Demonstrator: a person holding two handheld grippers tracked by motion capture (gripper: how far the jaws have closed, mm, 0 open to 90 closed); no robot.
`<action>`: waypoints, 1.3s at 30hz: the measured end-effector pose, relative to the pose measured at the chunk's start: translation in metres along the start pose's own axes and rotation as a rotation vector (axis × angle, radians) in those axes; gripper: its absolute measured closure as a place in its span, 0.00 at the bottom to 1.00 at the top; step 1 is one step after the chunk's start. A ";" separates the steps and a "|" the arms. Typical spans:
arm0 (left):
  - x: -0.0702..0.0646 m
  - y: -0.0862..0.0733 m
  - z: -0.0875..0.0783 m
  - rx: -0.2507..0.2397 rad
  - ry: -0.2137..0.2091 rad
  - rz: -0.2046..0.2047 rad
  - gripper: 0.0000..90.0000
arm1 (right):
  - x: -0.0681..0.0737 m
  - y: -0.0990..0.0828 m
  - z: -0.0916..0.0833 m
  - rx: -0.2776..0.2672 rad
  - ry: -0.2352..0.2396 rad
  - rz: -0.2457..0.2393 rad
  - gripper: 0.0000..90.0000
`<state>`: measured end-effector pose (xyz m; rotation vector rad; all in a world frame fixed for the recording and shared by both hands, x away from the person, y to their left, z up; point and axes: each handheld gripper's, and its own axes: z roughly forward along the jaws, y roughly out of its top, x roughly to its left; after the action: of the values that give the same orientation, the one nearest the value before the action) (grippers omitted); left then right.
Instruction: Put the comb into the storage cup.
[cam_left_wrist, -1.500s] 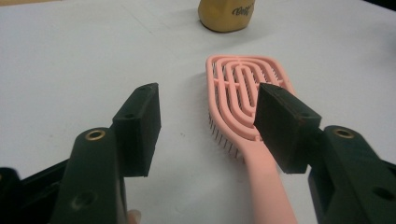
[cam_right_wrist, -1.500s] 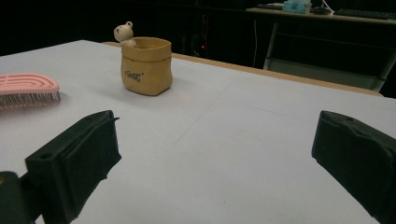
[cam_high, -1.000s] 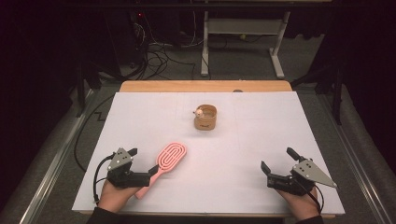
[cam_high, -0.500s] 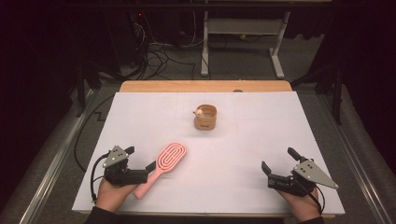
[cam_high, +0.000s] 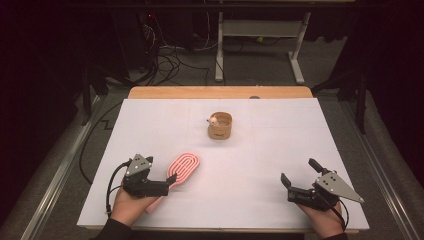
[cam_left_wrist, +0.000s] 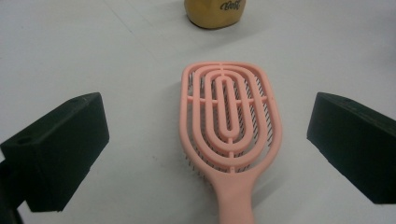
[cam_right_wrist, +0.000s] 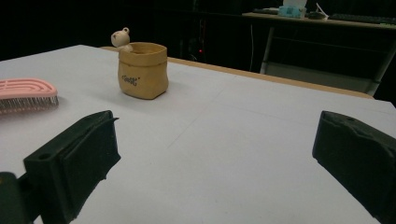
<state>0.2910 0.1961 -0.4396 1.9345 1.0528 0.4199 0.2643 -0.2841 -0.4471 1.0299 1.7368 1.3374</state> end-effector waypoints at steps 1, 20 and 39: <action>0.000 0.002 0.001 0.017 0.005 0.000 0.00 | 0.000 0.000 0.000 0.000 0.000 0.000 0.01; -0.006 0.042 0.029 0.210 0.004 -0.009 0.00 | 0.001 0.003 -0.001 -0.014 0.006 0.006 0.01; -0.021 0.051 0.066 0.382 0.004 0.048 0.00 | 0.002 0.004 -0.002 -0.017 0.008 0.001 0.01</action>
<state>0.3460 0.1306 -0.4329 2.2986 1.1547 0.2613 0.2626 -0.2826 -0.4430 1.0176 1.7283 1.3564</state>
